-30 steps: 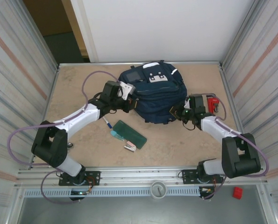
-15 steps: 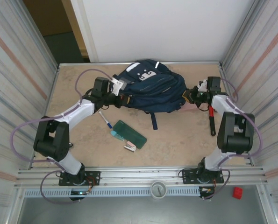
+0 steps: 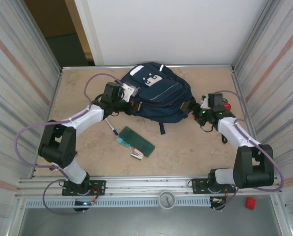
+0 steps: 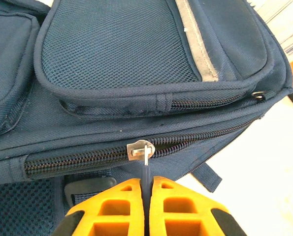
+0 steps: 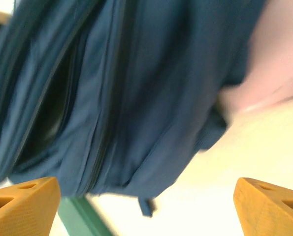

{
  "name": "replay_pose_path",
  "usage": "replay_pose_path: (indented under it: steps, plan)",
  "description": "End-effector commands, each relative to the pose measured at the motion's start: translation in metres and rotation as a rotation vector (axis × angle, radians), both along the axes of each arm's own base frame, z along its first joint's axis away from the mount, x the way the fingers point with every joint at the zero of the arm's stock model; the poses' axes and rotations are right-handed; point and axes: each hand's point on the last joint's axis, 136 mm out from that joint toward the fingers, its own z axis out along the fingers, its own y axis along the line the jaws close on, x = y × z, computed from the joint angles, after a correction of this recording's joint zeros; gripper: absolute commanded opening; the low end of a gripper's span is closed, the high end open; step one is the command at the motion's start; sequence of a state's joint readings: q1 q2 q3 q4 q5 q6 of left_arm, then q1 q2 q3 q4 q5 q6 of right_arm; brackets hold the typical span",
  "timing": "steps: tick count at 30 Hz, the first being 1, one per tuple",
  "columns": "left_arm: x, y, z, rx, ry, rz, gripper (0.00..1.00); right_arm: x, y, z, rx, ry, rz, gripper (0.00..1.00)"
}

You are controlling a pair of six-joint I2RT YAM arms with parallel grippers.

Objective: Pack the student bag

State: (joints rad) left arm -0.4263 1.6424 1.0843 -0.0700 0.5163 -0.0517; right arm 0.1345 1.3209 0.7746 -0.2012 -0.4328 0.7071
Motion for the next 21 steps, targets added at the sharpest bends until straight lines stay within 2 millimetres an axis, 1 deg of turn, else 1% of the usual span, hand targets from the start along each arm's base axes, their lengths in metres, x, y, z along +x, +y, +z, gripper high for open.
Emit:
replay_pose_path:
  steps: [1, 3, 5, 6, 7, 8, 10, 11, 14, 16, 17, 21]
  plan:
    - [0.002, -0.013, 0.026, -0.043, -0.062, -0.034, 0.00, 0.008, 0.022, -0.003, 0.009, -0.026, -0.046, 0.91]
    - [0.002, -0.014, 0.025, -0.041, -0.062, -0.036, 0.00, 0.016, 0.040, -0.007, -0.006, -0.034, -0.025, 0.92]
    - [0.001, -0.016, 0.025, -0.040, -0.062, -0.041, 0.00, 0.027, 0.048, -0.012, -0.030, -0.034, -0.017, 0.90]
    - [0.000, -0.016, 0.024, -0.037, -0.058, -0.043, 0.00, 0.032, 0.052, -0.012, -0.033, -0.042, -0.010, 0.87]
    - [0.000, -0.016, 0.023, -0.035, -0.058, -0.043, 0.00, 0.037, 0.051, -0.013, -0.040, -0.048, -0.013, 0.77]
    - [-0.001, -0.016, 0.023, -0.033, -0.057, -0.046, 0.00, 0.040, 0.049, -0.013, -0.054, -0.053, -0.016, 0.61]
    - [-0.002, -0.015, 0.020, -0.020, -0.056, -0.047, 0.00, 0.045, 0.040, -0.014, -0.100, -0.066, -0.034, 0.35]
    - [-0.002, -0.013, 0.019, -0.008, -0.064, -0.046, 0.00, 0.046, 0.033, -0.014, -0.122, -0.069, -0.046, 0.24]
    - [0.005, 0.001, 0.014, 0.033, -0.078, -0.023, 0.00, 0.045, 0.011, -0.016, -0.131, -0.063, -0.089, 0.00]
    - [0.016, 0.019, 0.006, 0.058, -0.068, 0.027, 0.00, 0.043, 0.000, -0.013, -0.104, -0.071, -0.120, 0.00]
    - [0.024, 0.030, 0.001, 0.073, -0.058, 0.061, 0.00, 0.041, 0.000, -0.011, -0.093, -0.083, -0.122, 0.00]
    - [0.051, 0.065, -0.019, 0.111, -0.003, 0.183, 0.00, 0.032, 0.014, -0.003, -0.088, -0.119, -0.100, 0.00]
